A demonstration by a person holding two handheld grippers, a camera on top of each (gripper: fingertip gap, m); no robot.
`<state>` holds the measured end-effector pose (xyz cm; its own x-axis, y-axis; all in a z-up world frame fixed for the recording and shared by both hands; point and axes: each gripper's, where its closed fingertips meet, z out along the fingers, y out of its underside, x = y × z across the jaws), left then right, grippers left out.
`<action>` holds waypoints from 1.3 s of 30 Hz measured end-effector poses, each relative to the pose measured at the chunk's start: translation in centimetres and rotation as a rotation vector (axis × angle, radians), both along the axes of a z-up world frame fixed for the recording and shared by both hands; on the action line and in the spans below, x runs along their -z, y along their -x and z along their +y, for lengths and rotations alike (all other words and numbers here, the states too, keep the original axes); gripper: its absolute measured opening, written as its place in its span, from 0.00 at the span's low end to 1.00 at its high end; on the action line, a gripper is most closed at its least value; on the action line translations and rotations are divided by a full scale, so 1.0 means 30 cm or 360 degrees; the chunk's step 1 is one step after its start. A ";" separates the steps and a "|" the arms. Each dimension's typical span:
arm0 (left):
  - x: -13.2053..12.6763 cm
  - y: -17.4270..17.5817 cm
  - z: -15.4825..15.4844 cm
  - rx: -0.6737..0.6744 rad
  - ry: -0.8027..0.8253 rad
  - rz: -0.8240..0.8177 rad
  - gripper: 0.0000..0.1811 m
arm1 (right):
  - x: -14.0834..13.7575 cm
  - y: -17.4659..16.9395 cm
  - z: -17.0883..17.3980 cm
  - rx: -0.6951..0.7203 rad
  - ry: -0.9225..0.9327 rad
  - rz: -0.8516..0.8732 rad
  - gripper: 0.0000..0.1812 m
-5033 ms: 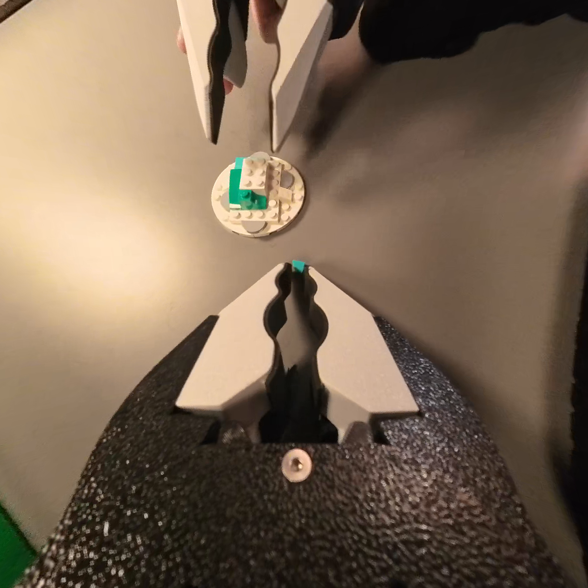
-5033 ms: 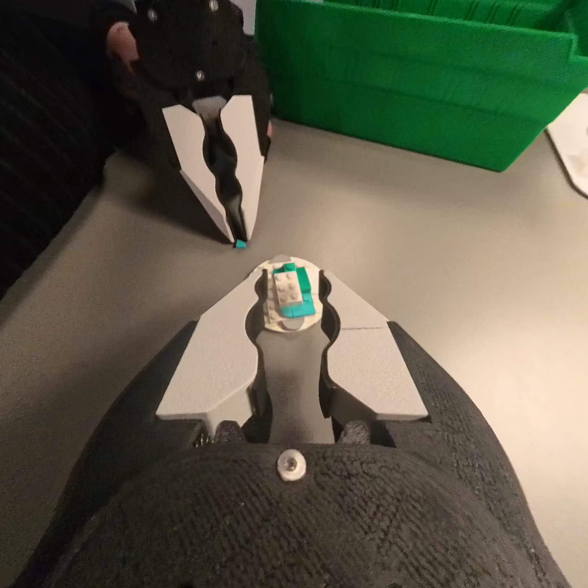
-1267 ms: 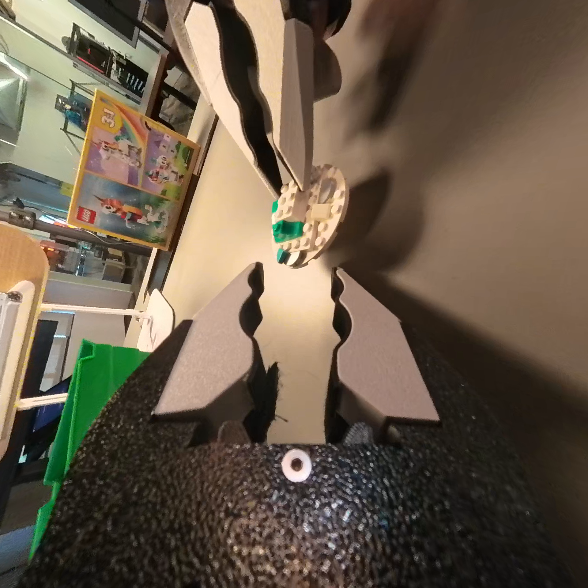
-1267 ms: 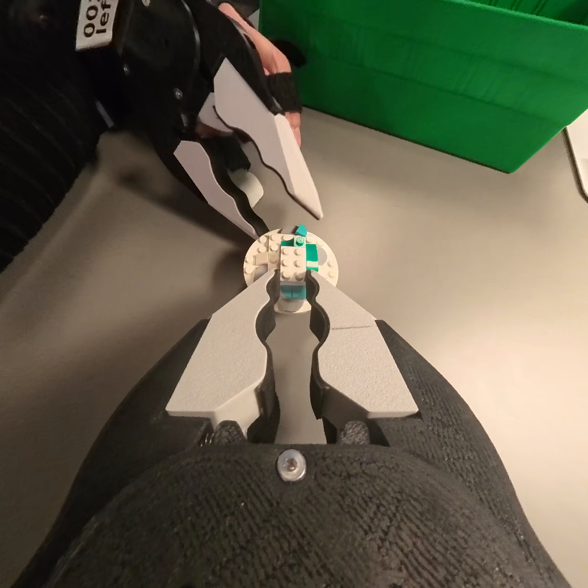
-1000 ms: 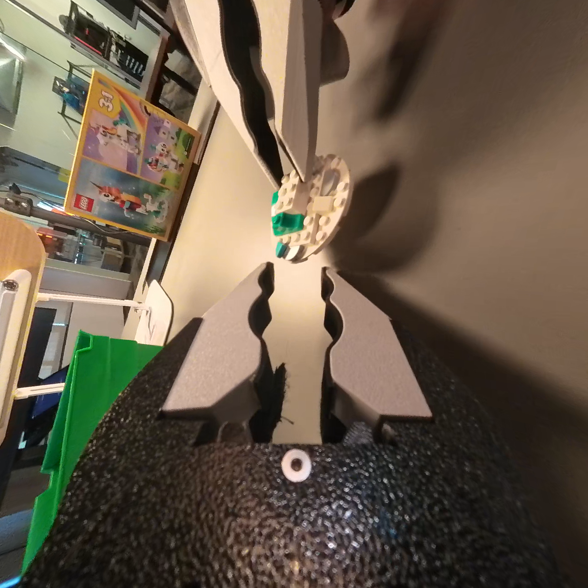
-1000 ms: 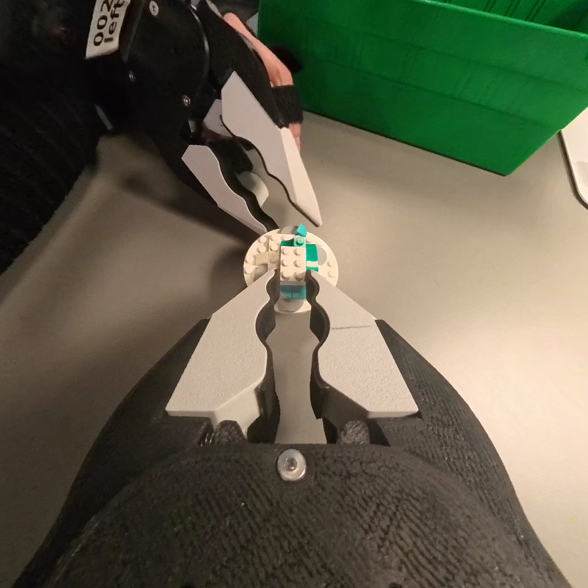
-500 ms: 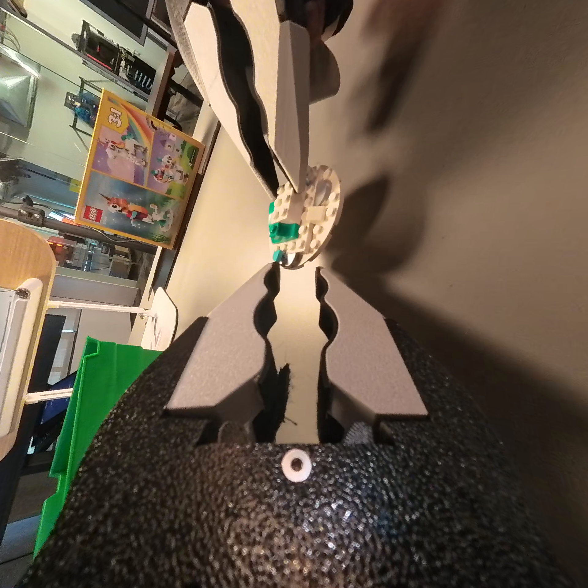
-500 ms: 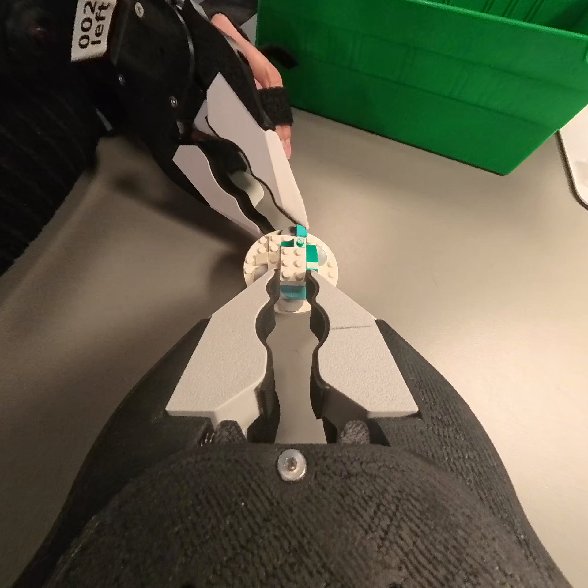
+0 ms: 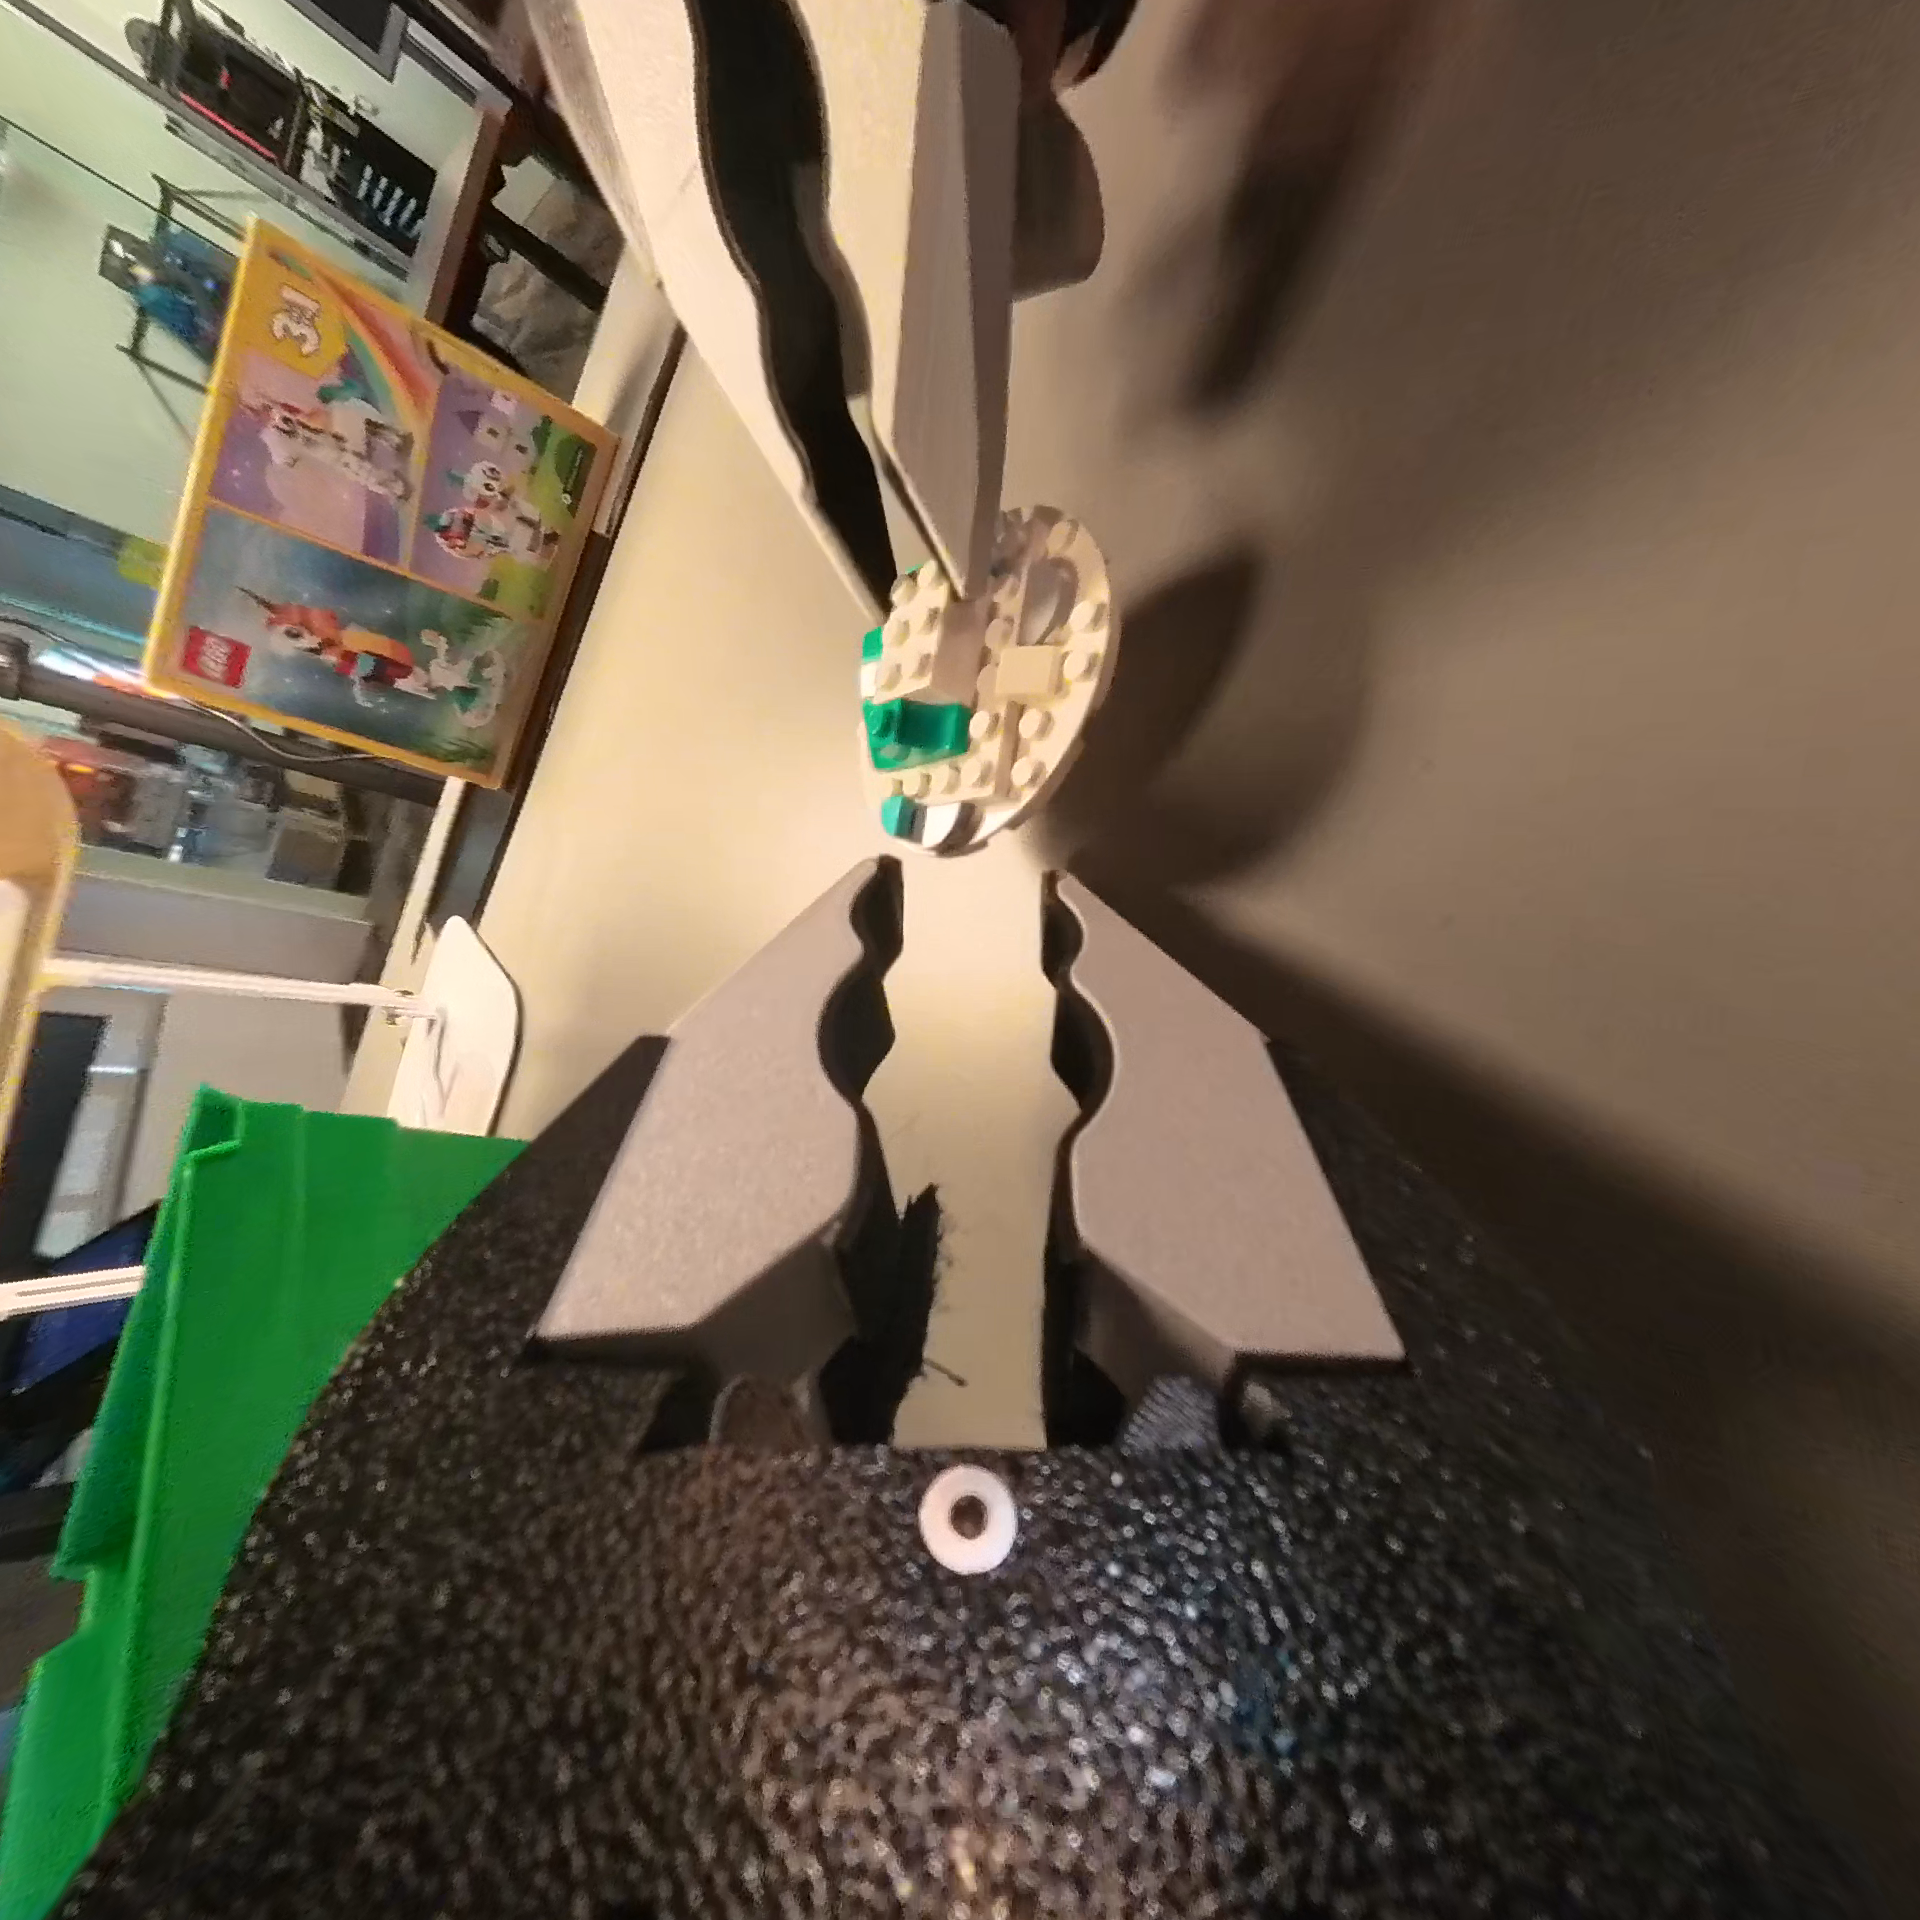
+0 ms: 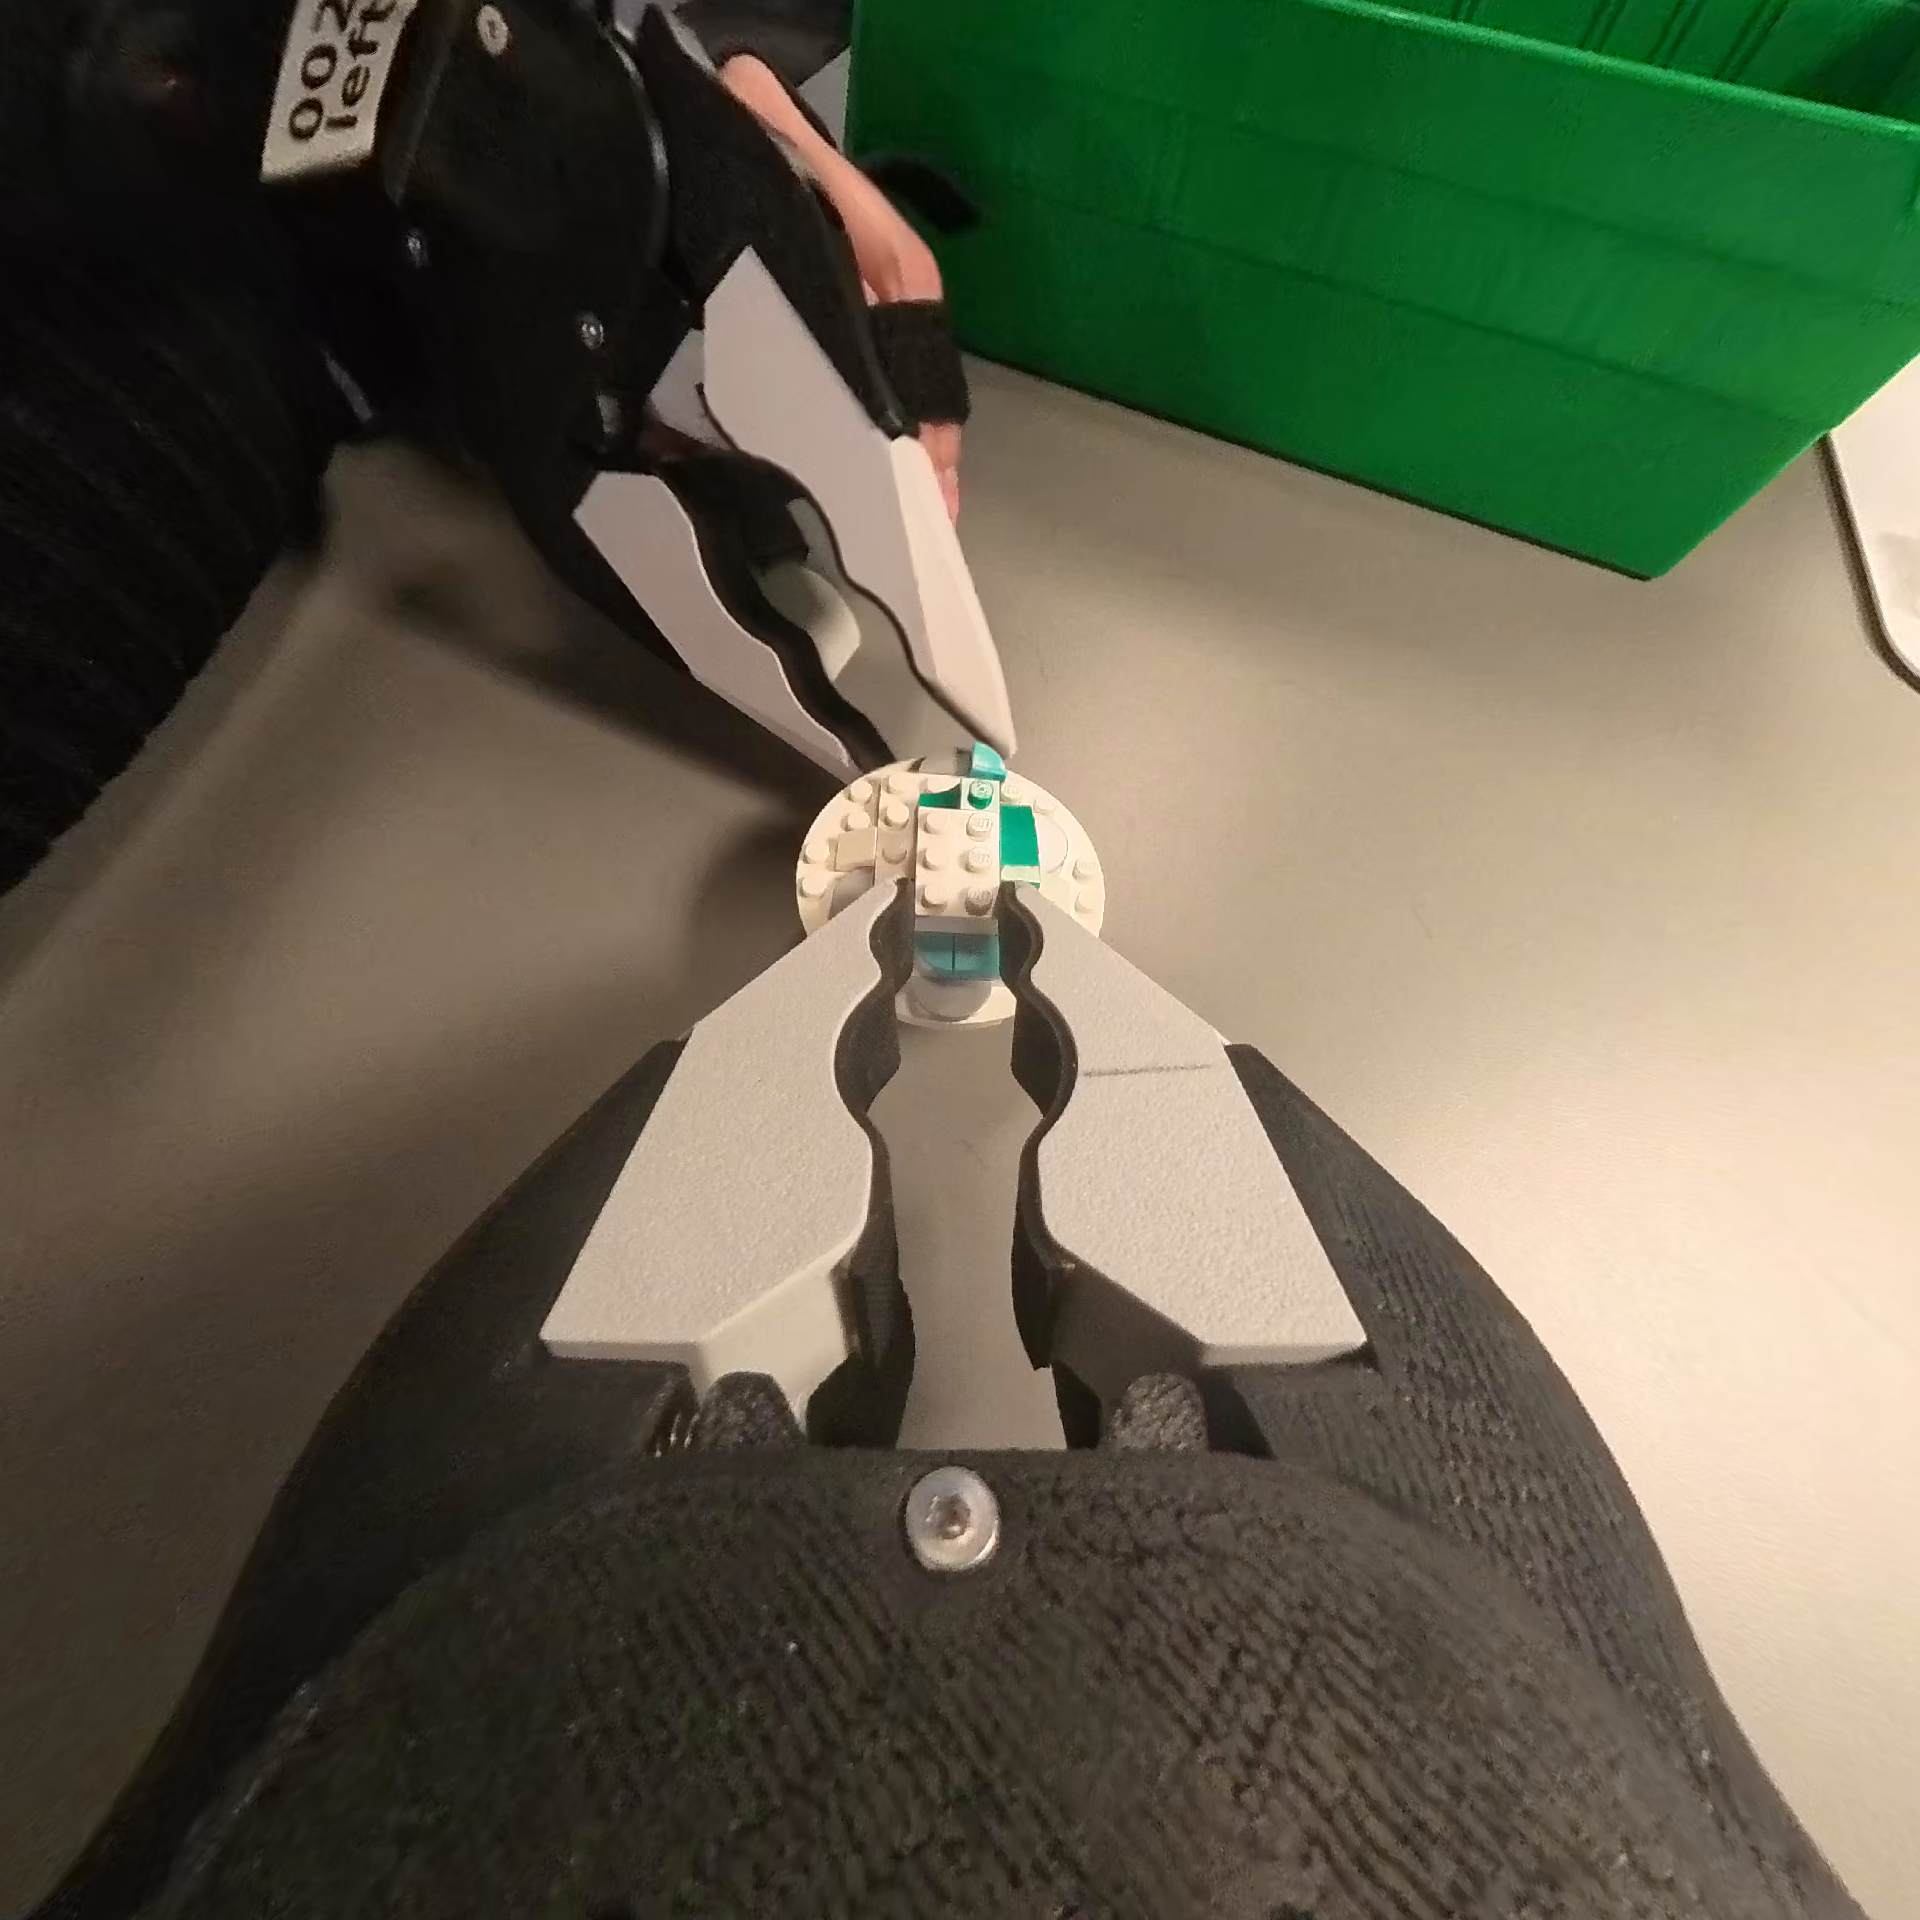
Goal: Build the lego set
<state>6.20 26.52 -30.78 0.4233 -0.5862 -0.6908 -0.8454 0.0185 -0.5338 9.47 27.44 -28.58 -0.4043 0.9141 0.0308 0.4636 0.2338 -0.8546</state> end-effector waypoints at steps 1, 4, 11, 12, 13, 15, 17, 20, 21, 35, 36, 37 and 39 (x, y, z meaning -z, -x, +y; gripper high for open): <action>-0.001 0.001 -0.004 0.0006 0.0028 -0.0029 0.14 | 0.000 0.000 0.000 -0.0003 -0.0001 0.0002 0.08; -0.019 0.000 -0.020 0.0026 0.0130 -0.0217 0.15 | -0.003 -0.002 -0.006 -0.0021 0.0002 0.0016 0.08; -0.152 -0.014 -0.053 0.0157 0.0537 -0.1064 0.14 | -0.031 -0.008 -0.049 -0.0134 0.0005 0.0087 0.08; -0.159 -0.019 -0.062 0.0191 0.0602 -0.1125 0.13 | -0.035 -0.009 -0.056 -0.0151 0.0010 0.0095 0.08; -0.163 -0.022 -0.067 0.0204 0.0653 -0.1170 0.13 | -0.037 -0.010 -0.061 -0.0162 0.0012 0.0099 0.08; -0.159 -0.024 -0.071 0.0210 0.0723 -0.1215 0.11 | -0.039 -0.011 -0.068 -0.0181 0.0009 0.0109 0.08; -0.148 -0.023 -0.068 0.0189 0.0743 -0.1219 0.10 | -0.042 -0.011 -0.071 -0.0187 0.0008 0.0118 0.08; -0.128 -0.023 -0.064 0.0160 0.0746 -0.1197 0.09 | -0.043 -0.011 -0.071 -0.0190 -0.0001 0.0122 0.08; -0.124 -0.027 -0.066 0.0161 0.0761 -0.1202 0.09 | -0.043 -0.011 -0.071 -0.0190 -0.0002 0.0122 0.08; -0.099 -0.040 -0.060 0.0112 0.0815 -0.1225 0.02 | -0.039 -0.010 -0.068 -0.0182 -0.0017 0.0120 0.08; -0.098 -0.038 -0.059 0.0106 0.0815 -0.1226 0.02 | -0.039 -0.010 -0.068 -0.0182 -0.0017 0.0119 0.08; -0.097 -0.037 -0.059 0.0101 0.0819 -0.1227 0.02 | -0.039 -0.010 -0.068 -0.0182 -0.0017 0.0119 0.08; -0.095 -0.037 -0.058 0.0095 0.0824 -0.1228 0.02 | -0.038 -0.010 -0.068 -0.0182 -0.0015 0.0117 0.08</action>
<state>7.32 24.76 -27.92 0.6159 -0.7781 0.1231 -0.2582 -0.3471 -0.9016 9.76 25.40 -27.44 -0.5021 0.8618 0.0727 0.3694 0.2897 -0.8829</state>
